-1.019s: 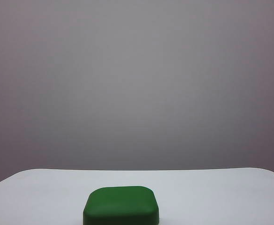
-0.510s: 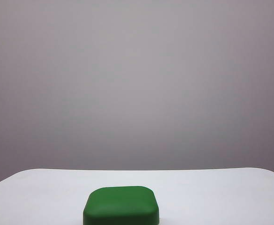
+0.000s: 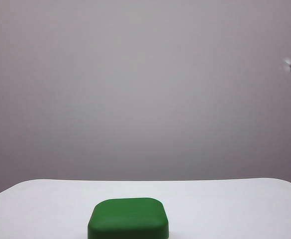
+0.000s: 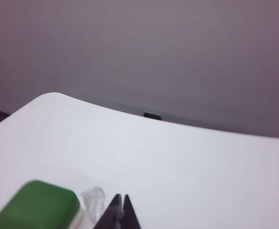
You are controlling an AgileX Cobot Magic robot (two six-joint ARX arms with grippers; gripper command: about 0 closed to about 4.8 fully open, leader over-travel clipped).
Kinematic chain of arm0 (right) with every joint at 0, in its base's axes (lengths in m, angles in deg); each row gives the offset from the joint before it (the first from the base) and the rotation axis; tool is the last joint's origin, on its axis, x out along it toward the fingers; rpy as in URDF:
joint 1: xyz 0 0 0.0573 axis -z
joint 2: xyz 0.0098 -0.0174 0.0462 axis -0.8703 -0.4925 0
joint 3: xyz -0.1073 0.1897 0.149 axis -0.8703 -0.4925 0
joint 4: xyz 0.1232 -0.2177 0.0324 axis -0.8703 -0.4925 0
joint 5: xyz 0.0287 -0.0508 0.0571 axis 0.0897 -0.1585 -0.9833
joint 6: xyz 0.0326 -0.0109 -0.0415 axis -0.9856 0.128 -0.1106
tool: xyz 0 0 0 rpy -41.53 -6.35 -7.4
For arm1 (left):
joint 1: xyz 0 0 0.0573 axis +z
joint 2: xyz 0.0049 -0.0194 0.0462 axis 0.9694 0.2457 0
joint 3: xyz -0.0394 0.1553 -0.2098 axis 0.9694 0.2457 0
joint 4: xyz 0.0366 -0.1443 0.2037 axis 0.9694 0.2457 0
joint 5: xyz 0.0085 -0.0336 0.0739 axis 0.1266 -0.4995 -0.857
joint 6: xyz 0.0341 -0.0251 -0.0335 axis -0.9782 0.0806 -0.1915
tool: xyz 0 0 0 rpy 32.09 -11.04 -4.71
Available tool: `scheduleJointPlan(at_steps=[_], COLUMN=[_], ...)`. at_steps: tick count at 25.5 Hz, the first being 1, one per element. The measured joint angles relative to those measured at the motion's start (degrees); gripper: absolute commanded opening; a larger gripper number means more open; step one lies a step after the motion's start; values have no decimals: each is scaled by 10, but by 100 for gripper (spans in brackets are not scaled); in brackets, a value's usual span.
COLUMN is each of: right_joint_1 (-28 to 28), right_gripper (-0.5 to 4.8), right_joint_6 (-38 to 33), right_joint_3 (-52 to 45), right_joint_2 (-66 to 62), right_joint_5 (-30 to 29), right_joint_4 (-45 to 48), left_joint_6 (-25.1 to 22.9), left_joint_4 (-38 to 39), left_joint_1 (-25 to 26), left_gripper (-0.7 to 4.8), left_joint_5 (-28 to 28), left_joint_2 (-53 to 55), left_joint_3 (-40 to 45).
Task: Pick up the foam mahjong on the table and turn it over.
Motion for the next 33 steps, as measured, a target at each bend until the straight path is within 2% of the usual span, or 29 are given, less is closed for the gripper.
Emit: scheduleJointPlan(at_steps=[5,8,10,13,16,18,23,26,30,31,32,33], right_joint_1=[2,2,2,2,2,2,-22,-73,-110,-118,-125,-139], right_gripper=[-8,-8,-8,-8,-8,-8,-3,93,106,140,219,267], right_joint_6=[68,113,163,215,273,278,280,288,312,324,333,351], right_joint_3=[89,163,223,278,333,351,368,368,368,368,368,368], right_joint_2=[-147,-269,-347,-426,-530,-567,-624,-664,-686,-691,-695,-706], right_joint_5=[0,-7,-57,-101,-154,-178,-226,-240,-239,-238,-237,-236], right_joint_4=[25,23,5,-32,-107,-127,-136,-140,-140,-140,-139,-137], left_joint_6=[-50,-82,-104,-115,-119,-119,-124,-145,-151,-151,-151,-151], left_joint_4=[96,117,136,151,155,170,196,186,182,177,175,171], left_joint_1=[0,0,0,0,0,0,0,0,0,0,0,0], left_gripper=[-5,-5,-5,-5,-5,-5,-5,-5,-5,-5,-5,-5], left_joint_5=[0,1,1,12,77,101,102,93,92,92,93,101], left_joint_2=[31,45,54,72,117,152,237,299,349,356,360,365], left_joint_3=[-52,-85,-99,-103,-104,-108,-139,-168,-198,-201,-202,-203])
